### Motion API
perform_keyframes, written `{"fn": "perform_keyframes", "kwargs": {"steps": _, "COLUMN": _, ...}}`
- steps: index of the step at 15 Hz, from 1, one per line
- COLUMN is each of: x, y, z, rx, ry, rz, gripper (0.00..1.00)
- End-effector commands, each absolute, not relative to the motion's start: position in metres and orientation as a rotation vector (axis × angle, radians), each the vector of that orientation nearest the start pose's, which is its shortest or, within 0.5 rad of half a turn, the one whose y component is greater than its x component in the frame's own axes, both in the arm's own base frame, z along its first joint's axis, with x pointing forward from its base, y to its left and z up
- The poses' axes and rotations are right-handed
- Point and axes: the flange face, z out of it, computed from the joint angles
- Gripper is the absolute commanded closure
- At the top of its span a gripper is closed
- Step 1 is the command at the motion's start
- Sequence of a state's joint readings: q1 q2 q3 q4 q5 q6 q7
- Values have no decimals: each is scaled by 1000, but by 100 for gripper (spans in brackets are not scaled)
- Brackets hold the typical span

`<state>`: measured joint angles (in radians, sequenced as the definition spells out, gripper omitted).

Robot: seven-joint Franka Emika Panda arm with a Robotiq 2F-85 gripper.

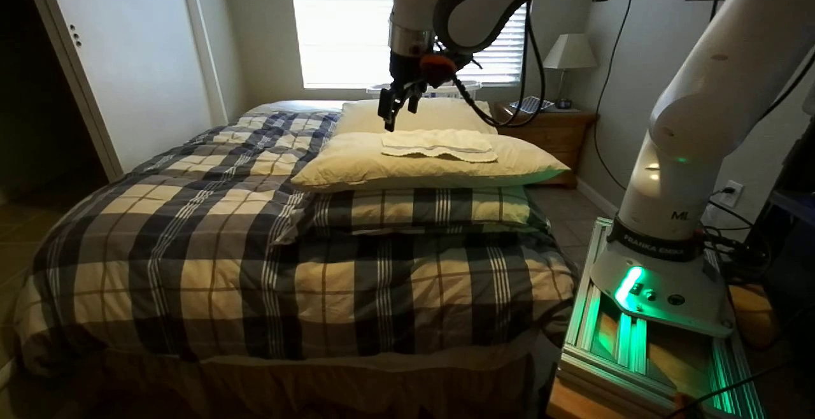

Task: Fold the white towel twice in a triangular shape

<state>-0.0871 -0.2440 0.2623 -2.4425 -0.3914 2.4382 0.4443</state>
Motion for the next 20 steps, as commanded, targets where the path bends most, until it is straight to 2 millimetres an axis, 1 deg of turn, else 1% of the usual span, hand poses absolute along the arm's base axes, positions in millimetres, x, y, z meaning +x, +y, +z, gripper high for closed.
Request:
{"fn": "perform_keyframes", "kwargs": {"steps": 1, "x": 532, "y": 78, "z": 389, "rx": -3435, "ry": 22, "rz": -467, "gripper": 0}}
{"fn": "perform_keyframes", "kwargs": {"steps": 3, "x": 556, "y": 78, "z": 370, "rx": -3472, "ry": 7, "rz": -392, "gripper": 0}}
{"fn": "perform_keyframes", "kwargs": {"steps": 5, "x": 578, "y": 80, "z": 354, "rx": -3476, "ry": 12, "rz": -310, "gripper": 0}}
{"fn": "perform_keyframes", "kwargs": {"steps": 6, "x": 586, "y": 82, "z": 346, "rx": -3472, "ry": 35, "rz": -241, "gripper": 0}}
{"fn": "perform_keyframes", "kwargs": {"steps": 7, "x": 593, "y": 82, "z": 340, "rx": -3476, "ry": 73, "rz": -225, "gripper": 0}}
{"fn": "perform_keyframes", "kwargs": {"steps": 9, "x": 607, "y": 85, "z": 327, "rx": -3489, "ry": 105, "rz": -187, "gripper": 0}}
{"fn": "perform_keyframes", "kwargs": {"steps": 12, "x": 618, "y": 88, "z": 313, "rx": -3512, "ry": 136, "rz": -124, "gripper": 0}}
{"fn": "perform_keyframes", "kwargs": {"steps": 13, "x": 619, "y": 88, "z": 311, "rx": -3518, "ry": 152, "rz": -97, "gripper": 16}}
{"fn": "perform_keyframes", "kwargs": {"steps": 15, "x": 619, "y": 88, "z": 311, "rx": -3530, "ry": 192, "rz": -41, "gripper": 20}}
{"fn": "perform_keyframes", "kwargs": {"steps": 16, "x": 619, "y": 87, "z": 313, "rx": -3537, "ry": 218, "rz": -22, "gripper": 10}}
{"fn": "perform_keyframes", "kwargs": {"steps": 19, "x": 615, "y": 81, "z": 327, "rx": -3548, "ry": 304, "rz": 9, "gripper": 0}}
{"fn": "perform_keyframes", "kwargs": {"steps": 20, "x": 614, "y": 77, "z": 331, "rx": -3552, "ry": 332, "rz": 18, "gripper": 0}}
